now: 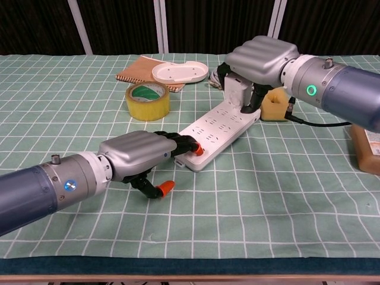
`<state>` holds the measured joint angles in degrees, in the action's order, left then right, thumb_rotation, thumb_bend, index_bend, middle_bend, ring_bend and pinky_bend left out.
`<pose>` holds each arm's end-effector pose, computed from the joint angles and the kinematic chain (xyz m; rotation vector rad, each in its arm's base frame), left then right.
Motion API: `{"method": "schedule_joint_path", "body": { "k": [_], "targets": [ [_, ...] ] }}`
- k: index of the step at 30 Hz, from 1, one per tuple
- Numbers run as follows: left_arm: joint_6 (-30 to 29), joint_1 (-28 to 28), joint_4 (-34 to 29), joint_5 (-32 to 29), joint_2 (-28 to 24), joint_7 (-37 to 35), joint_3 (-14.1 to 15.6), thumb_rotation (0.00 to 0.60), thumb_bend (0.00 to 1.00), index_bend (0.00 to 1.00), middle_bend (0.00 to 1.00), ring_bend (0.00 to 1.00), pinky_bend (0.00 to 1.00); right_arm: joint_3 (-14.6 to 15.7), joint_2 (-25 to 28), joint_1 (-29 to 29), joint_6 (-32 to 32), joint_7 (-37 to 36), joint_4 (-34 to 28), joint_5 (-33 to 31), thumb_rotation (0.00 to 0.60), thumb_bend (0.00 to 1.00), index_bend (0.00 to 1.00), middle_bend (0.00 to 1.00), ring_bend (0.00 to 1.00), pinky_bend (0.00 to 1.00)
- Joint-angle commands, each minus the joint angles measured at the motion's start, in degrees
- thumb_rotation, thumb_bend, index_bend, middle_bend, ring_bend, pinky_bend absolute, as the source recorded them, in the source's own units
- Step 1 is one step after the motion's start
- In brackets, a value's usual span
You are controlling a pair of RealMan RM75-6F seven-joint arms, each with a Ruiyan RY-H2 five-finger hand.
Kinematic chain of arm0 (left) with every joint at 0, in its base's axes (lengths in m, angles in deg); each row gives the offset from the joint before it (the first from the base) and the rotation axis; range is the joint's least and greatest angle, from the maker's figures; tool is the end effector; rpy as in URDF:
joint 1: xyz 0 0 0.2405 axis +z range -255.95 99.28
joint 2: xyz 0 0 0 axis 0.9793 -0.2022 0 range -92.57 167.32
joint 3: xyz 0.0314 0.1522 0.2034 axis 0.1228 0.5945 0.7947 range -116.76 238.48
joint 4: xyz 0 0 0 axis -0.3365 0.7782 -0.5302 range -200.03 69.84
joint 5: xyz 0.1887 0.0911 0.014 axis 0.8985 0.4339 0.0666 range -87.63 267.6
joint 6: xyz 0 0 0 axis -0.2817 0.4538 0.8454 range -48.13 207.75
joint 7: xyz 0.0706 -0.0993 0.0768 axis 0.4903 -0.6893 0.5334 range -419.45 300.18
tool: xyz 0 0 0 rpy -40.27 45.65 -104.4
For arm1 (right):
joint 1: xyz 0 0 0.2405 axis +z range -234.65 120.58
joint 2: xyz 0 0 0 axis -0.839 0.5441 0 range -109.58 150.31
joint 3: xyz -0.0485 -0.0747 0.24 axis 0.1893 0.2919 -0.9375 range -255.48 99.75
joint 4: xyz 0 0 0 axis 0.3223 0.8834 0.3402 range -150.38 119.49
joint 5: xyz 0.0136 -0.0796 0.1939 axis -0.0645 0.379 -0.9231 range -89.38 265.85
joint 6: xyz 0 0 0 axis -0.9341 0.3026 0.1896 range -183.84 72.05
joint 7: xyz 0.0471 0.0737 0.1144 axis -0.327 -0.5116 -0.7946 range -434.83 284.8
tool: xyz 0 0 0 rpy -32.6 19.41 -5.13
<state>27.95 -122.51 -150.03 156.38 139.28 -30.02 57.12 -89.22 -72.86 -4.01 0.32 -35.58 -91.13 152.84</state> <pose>-0.1019 0.2702 -0.1072 -2.2053 -0.8944 -0.8802 -0.0916 -0.3858 -0.0222 1.9464 -0.3753 0.8053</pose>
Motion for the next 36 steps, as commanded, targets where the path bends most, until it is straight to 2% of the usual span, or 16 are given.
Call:
{"method": "schedule_joint_path", "body": {
  "k": [1, 12, 15, 21, 23, 24, 26, 29, 30, 31, 34, 36],
  "targets": [
    [-1.78, 0.41, -0.73, 1.46, -0.44, -1.09, -0.81, 0.600, 0.47, 0.13, 0.07, 0.03, 0.15, -0.41, 1.16, -0.38, 1.40, 0.64, -1.72, 0.45, 0.600, 0.88, 0.74, 0.53, 0.50, 0.59],
    [-8.83, 1.08, -5.26, 5.69, -4.13, -6.24, -6.71, 0.600, 0.47, 0.13, 0.08, 0.03, 0.15, -1.55, 7.70, -3.95, 7.85, 2.15, -10.36, 0.39, 0.600, 0.88, 0.74, 0.53, 0.50, 0.59],
    [-10.26, 1.57, -7.11, 6.44, -5.83, -6.89, -7.43, 0.600, 0.47, 0.13, 0.08, 0.03, 0.15, -1.27, 9.86, -5.41, 9.13, 2.53, -12.55, -0.16, 0.600, 0.88, 0.74, 0.53, 0.50, 0.59],
    [-13.78, 4.15, -11.32, 8.71, -10.85, -7.60, -6.50, 0.600, 0.47, 0.13, 0.08, 0.03, 0.15, 0.79, 13.45, -9.26, 11.00, 3.03, -15.64, -2.47, 0.600, 0.87, 0.69, 0.53, 0.47, 0.57],
    [-15.00, 5.30, -12.37, 9.58, -12.57, -7.99, -5.71, 0.600, 0.47, 0.13, 0.08, 0.03, 0.15, 1.50, 13.97, -10.34, 11.21, 2.93, -16.14, -3.47, 0.600, 0.87, 0.66, 0.51, 0.45, 0.59],
    [-15.63, 5.94, -12.84, 10.03, -13.46, -8.17, -5.22, 0.600, 0.47, 0.13, 0.08, 0.03, 0.15, 2.01, 14.13, -10.93, 11.27, 3.06, -16.19, -4.08, 0.600, 0.86, 0.63, 0.49, 0.43, 0.60],
    [-16.79, 7.17, -13.71, 10.90, -15.19, -8.70, -4.27, 0.600, 0.47, 0.13, 0.08, 0.03, 0.14, 2.83, 14.20, -11.80, 11.39, 3.55, -16.34, -5.13, 0.600, 0.77, 0.53, 0.44, 0.38, 0.63],
    [-18.96, 9.41, -14.64, 12.31, -17.93, -9.79, -2.65, 0.600, 0.45, 0.13, 0.08, 0.03, 0.14, 3.91, 13.83, -12.97, 11.85, 5.06, -16.72, -7.21, 0.600, 0.53, 0.34, 0.32, 0.27, 0.41],
    [-19.66, 10.14, -14.80, 12.65, -18.72, -10.18, -2.17, 0.600, 0.44, 0.13, 0.08, 0.03, 0.14, 4.15, 13.62, -13.23, 12.19, 5.69, -16.79, -7.65, 0.600, 0.44, 0.25, 0.26, 0.22, 0.30],
    [-20.30, 10.80, -14.93, 13.02, -19.41, -10.62, -1.74, 0.600, 0.42, 0.13, 0.08, 0.03, 0.14, 4.35, 13.36, -13.47, 12.56, 6.25, -16.86, -8.02, 0.600, 0.38, 0.17, 0.21, 0.17, 0.25],
    [-22.10, 12.69, -14.92, 13.85, -21.19, -11.93, -0.59, 0.600, 0.36, 0.13, 0.07, 0.03, 0.13, 4.78, 12.63, -14.14, 13.90, 7.48, -17.13, -8.50, 0.600, 0.32, 0.02, 0.09, 0.06, 0.17],
    [-23.57, 14.29, -14.68, 14.30, -22.43, -13.14, 0.27, 0.600, 0.30, 0.13, 0.07, 0.03, 0.13, 4.99, 12.17, -14.75, 15.23, 7.81, -17.49, -8.15, 0.600, 0.31, 0.00, 0.04, 0.02, 0.10]
  ]
}}
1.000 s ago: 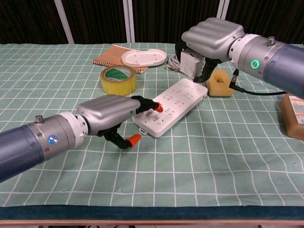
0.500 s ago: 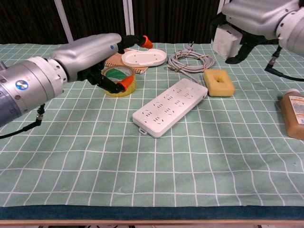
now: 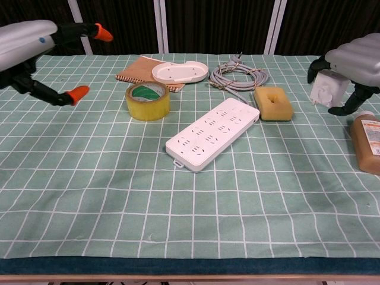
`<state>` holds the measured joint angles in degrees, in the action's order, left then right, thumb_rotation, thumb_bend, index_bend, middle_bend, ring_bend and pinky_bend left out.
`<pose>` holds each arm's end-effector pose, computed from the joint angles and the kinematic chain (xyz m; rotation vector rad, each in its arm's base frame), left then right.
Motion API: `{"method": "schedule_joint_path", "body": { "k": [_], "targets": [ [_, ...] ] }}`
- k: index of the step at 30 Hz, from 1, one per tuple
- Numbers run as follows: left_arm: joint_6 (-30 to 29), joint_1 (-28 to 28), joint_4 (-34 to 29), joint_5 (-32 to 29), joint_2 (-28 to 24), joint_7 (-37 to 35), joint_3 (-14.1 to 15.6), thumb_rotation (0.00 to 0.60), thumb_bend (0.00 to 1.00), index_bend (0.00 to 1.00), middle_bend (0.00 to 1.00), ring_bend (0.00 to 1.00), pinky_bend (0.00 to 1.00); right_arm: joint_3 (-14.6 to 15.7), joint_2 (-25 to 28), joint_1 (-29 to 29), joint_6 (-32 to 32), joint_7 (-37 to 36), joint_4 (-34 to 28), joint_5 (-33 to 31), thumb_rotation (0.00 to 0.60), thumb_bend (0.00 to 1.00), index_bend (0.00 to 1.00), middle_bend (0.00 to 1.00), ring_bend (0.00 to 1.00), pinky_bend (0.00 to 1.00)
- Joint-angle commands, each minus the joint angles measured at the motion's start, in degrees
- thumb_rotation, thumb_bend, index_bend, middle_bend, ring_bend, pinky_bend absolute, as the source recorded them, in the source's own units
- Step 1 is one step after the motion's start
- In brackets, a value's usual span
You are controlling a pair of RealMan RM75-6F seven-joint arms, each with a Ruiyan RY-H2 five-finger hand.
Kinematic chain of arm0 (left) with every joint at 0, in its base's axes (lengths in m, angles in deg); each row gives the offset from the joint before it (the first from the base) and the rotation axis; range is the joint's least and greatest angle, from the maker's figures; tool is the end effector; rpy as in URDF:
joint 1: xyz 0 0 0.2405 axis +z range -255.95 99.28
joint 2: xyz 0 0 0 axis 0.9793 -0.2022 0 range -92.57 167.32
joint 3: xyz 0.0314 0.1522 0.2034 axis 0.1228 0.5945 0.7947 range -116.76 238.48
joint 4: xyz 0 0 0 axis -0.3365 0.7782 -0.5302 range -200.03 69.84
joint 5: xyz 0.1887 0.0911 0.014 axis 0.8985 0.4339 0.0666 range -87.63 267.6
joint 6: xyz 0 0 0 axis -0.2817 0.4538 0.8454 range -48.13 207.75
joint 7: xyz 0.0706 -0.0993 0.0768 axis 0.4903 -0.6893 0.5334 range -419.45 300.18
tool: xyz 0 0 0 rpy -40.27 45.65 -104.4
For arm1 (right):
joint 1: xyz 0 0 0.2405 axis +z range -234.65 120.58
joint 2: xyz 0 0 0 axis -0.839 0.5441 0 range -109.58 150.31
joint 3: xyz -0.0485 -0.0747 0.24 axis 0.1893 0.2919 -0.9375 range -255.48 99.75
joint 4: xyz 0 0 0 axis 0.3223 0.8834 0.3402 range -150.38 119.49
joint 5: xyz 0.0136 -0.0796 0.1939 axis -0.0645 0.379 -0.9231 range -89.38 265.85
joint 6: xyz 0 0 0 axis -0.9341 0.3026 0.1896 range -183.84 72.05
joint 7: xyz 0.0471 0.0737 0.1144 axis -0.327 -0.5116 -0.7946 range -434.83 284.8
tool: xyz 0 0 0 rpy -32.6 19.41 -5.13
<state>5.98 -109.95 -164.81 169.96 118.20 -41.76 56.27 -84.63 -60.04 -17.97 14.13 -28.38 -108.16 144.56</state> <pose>-0.1504 0.2756 0.0426 -1.7561 -0.8335 -1.1751 -0.1861 -0.3348 0.0497 1.7068 -0.5500 0.5925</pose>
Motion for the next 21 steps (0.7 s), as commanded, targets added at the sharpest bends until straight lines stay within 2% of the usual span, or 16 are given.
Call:
{"method": "schedule_joint_path", "body": {
  "k": [1, 4, 9, 14, 21],
  "targets": [
    [-2.26, 2.39, 0.27, 0.92, -1.78, -1.90, 1.46, 0.600, 0.29, 0.13, 0.07, 0.03, 0.13, 0.48, -0.73, -1.07, 2.06, 0.57, -0.64, 0.52, 0.600, 0.31, 0.00, 0.02, 0.01, 0.08],
    [-4.24, 4.39, 0.75, 1.49, -2.79, -3.57, 2.39, 0.600, 0.22, 0.12, 0.07, 0.03, 0.12, 0.71, -0.63, -2.06, 4.00, -0.03, -1.44, 2.00, 0.600, 0.29, 0.00, 0.00, 0.00, 0.04],
    [-7.75, 8.04, 2.34, 2.40, -4.11, -6.86, 4.10, 0.600, 0.19, 0.10, 0.06, 0.02, 0.10, 1.94, 1.31, -4.82, 7.68, -2.39, -3.93, 5.47, 0.600, 0.29, 0.00, 0.00, 0.00, 0.00],
    [-11.99, 12.35, 4.08, 3.08, -5.85, -10.65, 5.69, 0.600, 0.17, 0.08, 0.05, 0.02, 0.09, 4.94, 4.80, -10.77, 12.99, -11.60, -5.99, 11.20, 0.600, 0.29, 0.00, 0.00, 0.00, 0.00],
    [-17.23, 17.13, 7.01, 4.76, -8.09, -14.18, 7.33, 0.600, 0.07, 0.03, 0.02, 0.00, 0.06, 9.64, 8.04, -19.38, 19.99, -28.06, -2.63, 18.79, 0.600, 0.27, 0.00, 0.00, 0.00, 0.00]
  ]
}}
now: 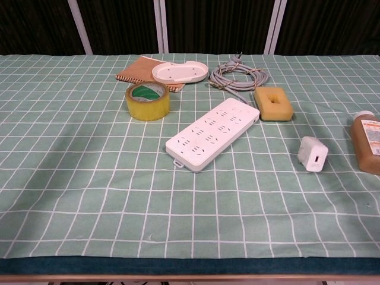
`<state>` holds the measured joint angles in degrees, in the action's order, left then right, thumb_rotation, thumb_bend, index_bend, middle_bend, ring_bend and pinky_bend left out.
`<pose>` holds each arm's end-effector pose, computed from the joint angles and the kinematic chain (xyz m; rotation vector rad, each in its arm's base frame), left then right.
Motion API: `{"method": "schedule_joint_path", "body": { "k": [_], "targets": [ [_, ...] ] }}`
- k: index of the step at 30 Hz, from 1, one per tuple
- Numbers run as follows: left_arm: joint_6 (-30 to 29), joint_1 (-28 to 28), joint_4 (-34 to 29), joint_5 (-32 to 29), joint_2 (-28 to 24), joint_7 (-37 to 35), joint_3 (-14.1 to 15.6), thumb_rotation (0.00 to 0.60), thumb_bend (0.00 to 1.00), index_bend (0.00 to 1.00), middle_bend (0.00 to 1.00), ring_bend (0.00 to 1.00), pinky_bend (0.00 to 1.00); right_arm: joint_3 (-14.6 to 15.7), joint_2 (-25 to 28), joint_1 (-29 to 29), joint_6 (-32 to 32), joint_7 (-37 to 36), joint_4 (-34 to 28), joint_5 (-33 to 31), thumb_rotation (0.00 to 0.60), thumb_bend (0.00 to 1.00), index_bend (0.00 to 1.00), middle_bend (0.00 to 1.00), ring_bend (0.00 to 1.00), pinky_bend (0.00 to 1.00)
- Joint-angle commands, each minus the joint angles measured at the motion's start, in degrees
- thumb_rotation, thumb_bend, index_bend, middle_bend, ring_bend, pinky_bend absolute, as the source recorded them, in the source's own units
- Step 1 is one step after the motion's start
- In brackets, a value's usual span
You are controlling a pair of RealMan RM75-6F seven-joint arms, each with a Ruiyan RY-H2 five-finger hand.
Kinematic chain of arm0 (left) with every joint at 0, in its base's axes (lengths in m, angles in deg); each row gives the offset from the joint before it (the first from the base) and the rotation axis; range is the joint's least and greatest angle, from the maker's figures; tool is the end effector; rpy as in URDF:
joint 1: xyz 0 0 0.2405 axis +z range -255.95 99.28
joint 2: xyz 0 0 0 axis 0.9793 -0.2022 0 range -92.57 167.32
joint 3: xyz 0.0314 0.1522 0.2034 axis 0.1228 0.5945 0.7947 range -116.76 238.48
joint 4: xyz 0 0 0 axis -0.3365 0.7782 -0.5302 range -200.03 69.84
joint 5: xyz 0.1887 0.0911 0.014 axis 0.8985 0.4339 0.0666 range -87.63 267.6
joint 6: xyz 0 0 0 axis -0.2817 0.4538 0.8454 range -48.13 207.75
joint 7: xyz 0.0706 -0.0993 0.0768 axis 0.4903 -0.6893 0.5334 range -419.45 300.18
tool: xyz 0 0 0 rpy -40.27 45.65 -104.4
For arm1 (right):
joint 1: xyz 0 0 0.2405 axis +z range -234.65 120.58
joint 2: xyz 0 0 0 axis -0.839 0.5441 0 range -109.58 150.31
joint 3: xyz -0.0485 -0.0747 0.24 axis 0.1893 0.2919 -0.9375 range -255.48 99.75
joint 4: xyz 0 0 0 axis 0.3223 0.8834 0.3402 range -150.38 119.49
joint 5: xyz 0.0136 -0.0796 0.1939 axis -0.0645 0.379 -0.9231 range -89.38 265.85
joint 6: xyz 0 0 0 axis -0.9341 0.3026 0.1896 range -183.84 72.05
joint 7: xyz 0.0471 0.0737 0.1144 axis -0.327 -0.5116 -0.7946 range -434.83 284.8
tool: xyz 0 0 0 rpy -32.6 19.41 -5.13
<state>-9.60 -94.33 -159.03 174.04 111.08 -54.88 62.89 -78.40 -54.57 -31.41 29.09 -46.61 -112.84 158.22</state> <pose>-0.2576 0.2150 0.1042 -1.4549 -0.8960 -1.0996 -0.2341 -0.2641 0.0942 1.5124 -0.6936 0.8036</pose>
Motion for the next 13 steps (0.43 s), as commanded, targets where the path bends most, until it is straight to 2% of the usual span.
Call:
{"method": "schedule_joint_path", "body": {
  "k": [1, 5, 9, 13],
  "targets": [
    [-2.54, 2.30, 1.81, 0.96, -1.34, -1.56, 0.97, 0.600, 0.05, 0.02, 0.01, 0.00, 0.05, 4.21, 3.09, -7.61, 6.35, -13.19, 2.93, 6.06, 0.600, 0.26, 0.00, 0.00, 0.00, 0.00],
    [-4.98, 4.91, 4.20, 1.79, -2.28, -3.98, 1.86, 0.600, 0.04, 0.00, 0.00, 0.00, 0.03, 6.62, 4.31, -11.89, 9.92, -21.65, 7.56, 10.02, 0.600, 0.25, 0.00, 0.00, 0.00, 0.00],
    [-5.72, 6.82, 6.96, 1.55, -2.42, -6.01, 2.36, 0.600, 0.03, 0.00, 0.00, 0.00, 0.01, 7.58, 4.95, -14.75, 12.81, -25.41, 11.03, 12.58, 0.600, 0.24, 0.00, 0.00, 0.00, 0.00],
    [-5.53, 8.55, 9.69, 0.22, -2.44, -7.82, 2.51, 0.600, 0.03, 0.00, 0.00, 0.00, 0.01, 7.33, 5.67, -17.21, 15.41, -27.96, 13.23, 13.39, 0.600, 0.24, 0.00, 0.00, 0.00, 0.00]
  ]
}}
